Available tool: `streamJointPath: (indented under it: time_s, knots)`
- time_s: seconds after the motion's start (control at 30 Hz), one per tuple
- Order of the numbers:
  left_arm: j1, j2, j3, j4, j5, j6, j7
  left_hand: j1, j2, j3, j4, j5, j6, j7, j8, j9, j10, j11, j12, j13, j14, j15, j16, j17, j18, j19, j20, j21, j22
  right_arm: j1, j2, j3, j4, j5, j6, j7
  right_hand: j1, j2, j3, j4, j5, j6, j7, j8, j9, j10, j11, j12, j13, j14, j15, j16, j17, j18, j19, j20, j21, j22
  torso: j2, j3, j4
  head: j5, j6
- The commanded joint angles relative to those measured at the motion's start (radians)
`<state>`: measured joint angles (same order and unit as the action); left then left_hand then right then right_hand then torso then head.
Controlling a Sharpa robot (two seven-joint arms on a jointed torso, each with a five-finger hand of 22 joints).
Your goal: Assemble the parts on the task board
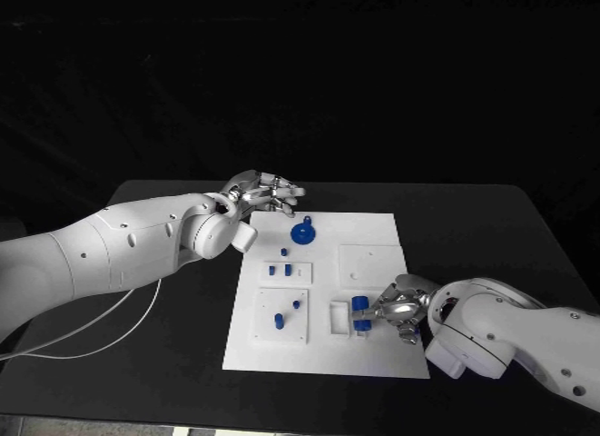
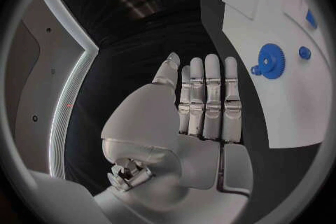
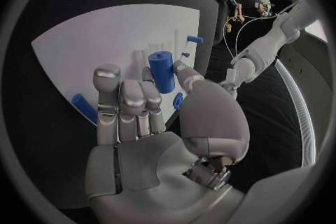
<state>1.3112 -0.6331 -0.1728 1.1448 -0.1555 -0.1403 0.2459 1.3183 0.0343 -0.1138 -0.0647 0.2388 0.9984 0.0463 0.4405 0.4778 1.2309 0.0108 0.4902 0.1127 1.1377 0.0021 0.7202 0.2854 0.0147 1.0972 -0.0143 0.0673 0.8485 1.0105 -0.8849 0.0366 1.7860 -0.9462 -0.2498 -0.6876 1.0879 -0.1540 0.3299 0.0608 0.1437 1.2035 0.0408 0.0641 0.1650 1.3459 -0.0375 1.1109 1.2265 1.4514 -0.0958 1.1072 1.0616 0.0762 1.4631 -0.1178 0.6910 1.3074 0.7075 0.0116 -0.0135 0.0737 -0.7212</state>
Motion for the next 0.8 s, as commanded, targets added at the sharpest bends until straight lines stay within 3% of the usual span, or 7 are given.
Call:
streamJointPath:
  time_s: [0.03, 0.8]
  knots:
    - [0.000, 0.002, 0.001, 0.002, 0.007, 0.017, 0.001, 0.007, 0.001, -0.005, -0.001, 0.006, -0.001, 0.003, -0.004, -0.001, -0.007, 0.002, 0.003, -0.001, -0.008, -0.002, 0.005, -0.001, -0.015, 0.006, 0.000, 0.005, -0.001, 0.000, 0.009, 0.000, 0.000, 0.016, 0.032, -0.009, 0.000, -0.008, -0.004, 0.004, -0.009, 0.006, 0.004, -0.001, -0.002, -0.004, -0.003, -0.004, -0.001, 0.002, -0.005, 0.001, -0.001, -0.011, 0.053, -0.005, 0.000, 0.076, 0.000, 0.0008, -0.0014, 0.003, -0.001]
    - [0.000, 0.004, 0.000, 0.003, 0.006, 0.031, -0.006, 0.007, 0.001, -0.006, -0.001, 0.006, 0.000, 0.003, -0.004, -0.001, -0.007, 0.002, 0.003, -0.001, -0.009, -0.001, 0.005, -0.001, -0.015, 0.006, 0.001, 0.005, -0.004, 0.003, 0.069, -0.004, -0.035, -0.025, 0.073, -0.028, 0.002, -0.011, -0.019, 0.030, -0.022, 0.002, 0.006, -0.001, -0.002, -0.011, -0.001, -0.016, -0.011, 0.001, -0.003, -0.006, -0.004, -0.011, 0.052, -0.004, -0.004, 0.075, 0.001, -0.0003, -0.0014, 0.015, -0.006]
